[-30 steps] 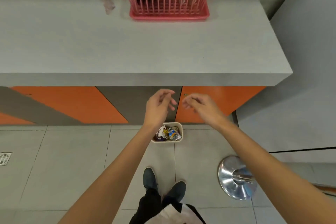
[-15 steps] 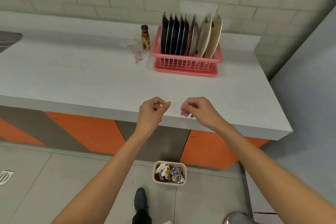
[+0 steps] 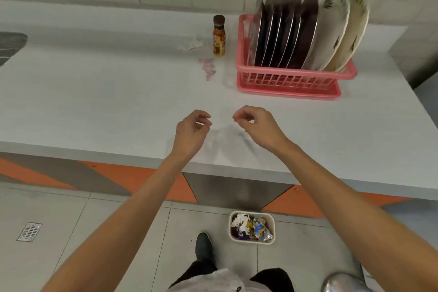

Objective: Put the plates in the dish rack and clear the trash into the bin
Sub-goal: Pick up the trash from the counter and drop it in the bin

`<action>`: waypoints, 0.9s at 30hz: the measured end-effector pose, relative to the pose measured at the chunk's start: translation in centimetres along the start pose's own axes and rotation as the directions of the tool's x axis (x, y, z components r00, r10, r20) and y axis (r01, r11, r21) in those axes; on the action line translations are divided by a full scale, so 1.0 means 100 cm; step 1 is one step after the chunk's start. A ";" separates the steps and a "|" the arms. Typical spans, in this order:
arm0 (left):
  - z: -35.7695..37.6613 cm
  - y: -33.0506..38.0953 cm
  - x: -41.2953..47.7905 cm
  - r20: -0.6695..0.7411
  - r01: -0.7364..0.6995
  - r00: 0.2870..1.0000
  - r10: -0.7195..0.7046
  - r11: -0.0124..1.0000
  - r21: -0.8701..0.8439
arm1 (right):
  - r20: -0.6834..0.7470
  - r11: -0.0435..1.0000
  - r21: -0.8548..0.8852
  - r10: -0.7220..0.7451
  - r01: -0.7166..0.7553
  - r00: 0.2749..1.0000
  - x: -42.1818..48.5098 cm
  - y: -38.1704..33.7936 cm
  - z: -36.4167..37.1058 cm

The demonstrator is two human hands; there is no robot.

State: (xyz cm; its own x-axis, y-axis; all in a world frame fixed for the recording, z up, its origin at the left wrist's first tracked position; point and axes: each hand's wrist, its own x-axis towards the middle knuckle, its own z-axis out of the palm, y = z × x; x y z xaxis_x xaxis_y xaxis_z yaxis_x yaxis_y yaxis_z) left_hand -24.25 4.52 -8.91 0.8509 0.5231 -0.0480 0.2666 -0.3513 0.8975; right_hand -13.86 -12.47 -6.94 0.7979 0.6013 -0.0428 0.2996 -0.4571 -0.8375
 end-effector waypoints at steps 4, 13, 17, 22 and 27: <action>-0.037 -0.041 0.070 0.110 -0.096 0.992 0.055 0.906 0.412 | 0.003 0.997 -0.074 0.026 -0.026 1.000 0.046 -0.002 0.031; -0.036 -0.068 0.193 0.261 -0.162 0.963 -0.070 0.626 0.763 | 0.086 0.973 -0.231 0.028 -0.007 0.996 0.135 0.017 0.078; -0.033 -0.070 0.206 0.239 -0.258 0.966 0.100 0.478 0.840 | 0.031 0.949 -0.316 0.004 0.007 1.000 0.182 0.018 0.087; -0.045 -0.076 0.216 0.270 -0.329 0.943 0.197 0.412 0.850 | -0.049 0.906 -0.421 -0.073 0.046 0.996 0.247 0.018 0.101; -0.044 -0.083 0.217 0.233 -0.324 0.941 0.244 0.468 0.822 | -0.056 0.795 -0.606 -0.086 0.034 0.995 0.289 0.034 0.121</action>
State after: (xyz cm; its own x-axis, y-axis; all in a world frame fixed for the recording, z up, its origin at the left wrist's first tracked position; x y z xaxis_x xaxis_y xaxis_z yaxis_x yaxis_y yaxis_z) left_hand -9.94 22.21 -15.46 0.9714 0.2261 0.0720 0.2208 -0.9725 0.0747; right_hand 3.84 11.31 -17.60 0.7976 0.6003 0.0598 0.5821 -0.7398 -0.3375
